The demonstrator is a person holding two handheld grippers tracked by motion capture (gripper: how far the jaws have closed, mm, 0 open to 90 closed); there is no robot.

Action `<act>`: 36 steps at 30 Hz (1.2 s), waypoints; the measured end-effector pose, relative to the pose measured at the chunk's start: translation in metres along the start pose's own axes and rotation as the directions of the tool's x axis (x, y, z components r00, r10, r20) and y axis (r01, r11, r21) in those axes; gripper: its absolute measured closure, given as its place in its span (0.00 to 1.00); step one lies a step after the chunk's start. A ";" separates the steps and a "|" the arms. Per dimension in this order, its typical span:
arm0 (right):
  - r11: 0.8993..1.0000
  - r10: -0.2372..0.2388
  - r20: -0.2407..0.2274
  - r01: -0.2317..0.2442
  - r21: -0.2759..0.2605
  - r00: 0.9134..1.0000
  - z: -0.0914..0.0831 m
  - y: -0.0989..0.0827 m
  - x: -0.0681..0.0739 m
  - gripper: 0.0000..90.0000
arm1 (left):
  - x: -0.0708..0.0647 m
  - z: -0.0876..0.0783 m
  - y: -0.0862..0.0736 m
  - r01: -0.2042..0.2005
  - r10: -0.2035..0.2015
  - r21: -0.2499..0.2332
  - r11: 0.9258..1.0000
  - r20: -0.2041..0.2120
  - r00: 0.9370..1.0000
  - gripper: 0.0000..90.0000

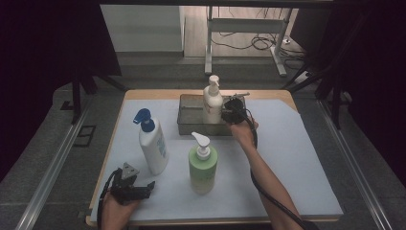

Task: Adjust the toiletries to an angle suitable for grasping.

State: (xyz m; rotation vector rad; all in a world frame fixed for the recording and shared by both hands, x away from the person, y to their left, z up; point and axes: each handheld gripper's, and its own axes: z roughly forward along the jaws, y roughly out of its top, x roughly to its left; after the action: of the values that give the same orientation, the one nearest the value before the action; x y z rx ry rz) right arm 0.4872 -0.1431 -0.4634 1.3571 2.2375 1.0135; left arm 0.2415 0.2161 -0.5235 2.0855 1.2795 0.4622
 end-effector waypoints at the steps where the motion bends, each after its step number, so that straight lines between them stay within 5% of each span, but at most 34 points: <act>1: 1.000 0.000 0.000 0.000 0.000 1.000 0.000 0.000 0.000 0.99 | 0.000 0.000 0.000 0.000 0.000 0.000 1.000 0.000 1.000 0.14; 36: 0.999 -0.024 -0.024 0.024 0.022 0.999 0.013 0.009 0.019 0.99 | 0.000 0.000 0.000 -0.001 0.001 0.001 1.000 0.000 1.000 0.14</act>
State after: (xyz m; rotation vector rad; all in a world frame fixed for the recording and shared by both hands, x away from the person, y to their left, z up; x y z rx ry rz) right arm 0.4912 -0.1187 -0.4645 1.3309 2.2833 1.0037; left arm 0.2416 0.2162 -0.5235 2.0866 1.2793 0.4624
